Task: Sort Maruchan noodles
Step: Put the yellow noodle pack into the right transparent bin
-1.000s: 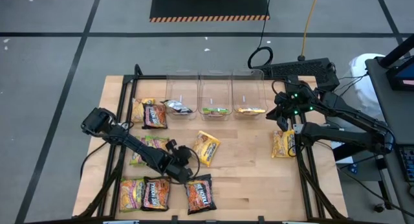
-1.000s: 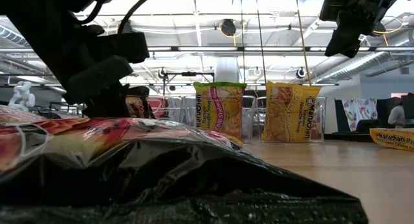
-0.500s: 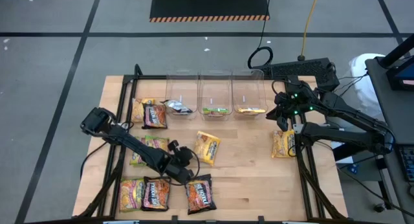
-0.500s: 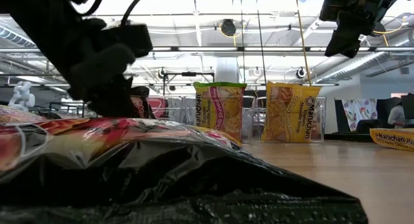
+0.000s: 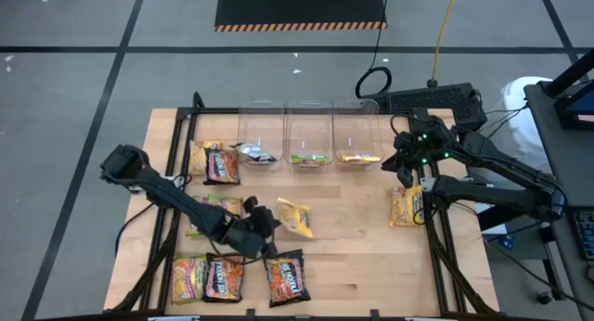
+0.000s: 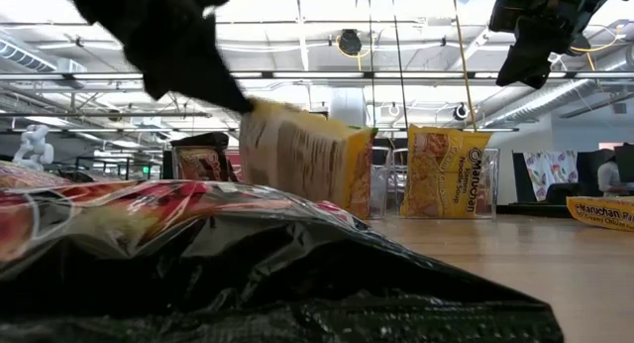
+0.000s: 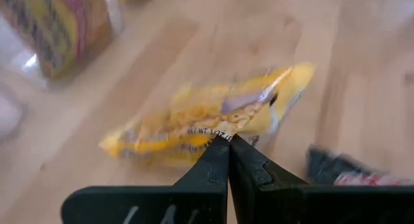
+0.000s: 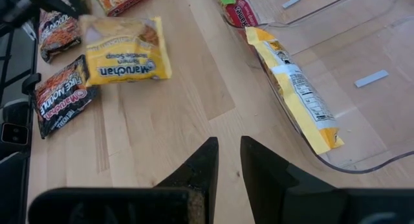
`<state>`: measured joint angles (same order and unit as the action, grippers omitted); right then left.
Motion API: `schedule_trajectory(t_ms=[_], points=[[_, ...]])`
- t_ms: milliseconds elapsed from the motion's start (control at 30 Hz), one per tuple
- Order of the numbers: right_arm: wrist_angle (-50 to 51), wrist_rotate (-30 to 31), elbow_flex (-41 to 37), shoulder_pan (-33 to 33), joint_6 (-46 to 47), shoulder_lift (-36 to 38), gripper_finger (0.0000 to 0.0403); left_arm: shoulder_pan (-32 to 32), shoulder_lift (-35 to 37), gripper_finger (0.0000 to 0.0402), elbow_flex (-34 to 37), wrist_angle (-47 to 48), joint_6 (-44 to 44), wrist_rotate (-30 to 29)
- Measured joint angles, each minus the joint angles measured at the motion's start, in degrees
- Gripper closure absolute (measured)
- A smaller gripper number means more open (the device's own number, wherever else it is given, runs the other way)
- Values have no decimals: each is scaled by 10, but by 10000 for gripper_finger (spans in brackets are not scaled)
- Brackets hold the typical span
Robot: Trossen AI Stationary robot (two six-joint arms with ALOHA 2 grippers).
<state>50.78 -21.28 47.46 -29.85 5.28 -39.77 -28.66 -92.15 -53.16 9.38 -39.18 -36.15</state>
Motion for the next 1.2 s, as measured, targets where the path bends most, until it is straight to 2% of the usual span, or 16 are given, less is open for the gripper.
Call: schedule_trajectory(t_ms=[200,433,700,1200], points=[[-4,0,0,0,0,0,344,10,29,401,1,-2,20,-9],[-5,5,0,0,-22,0,344,20,31,401,0,-32,20,-14],[-49,94,0,0,-50,0,344,36,31,401,0,-79,47,-14],[-90,95,0,0,-92,23,344,76,31,401,0,-221,139,3]])
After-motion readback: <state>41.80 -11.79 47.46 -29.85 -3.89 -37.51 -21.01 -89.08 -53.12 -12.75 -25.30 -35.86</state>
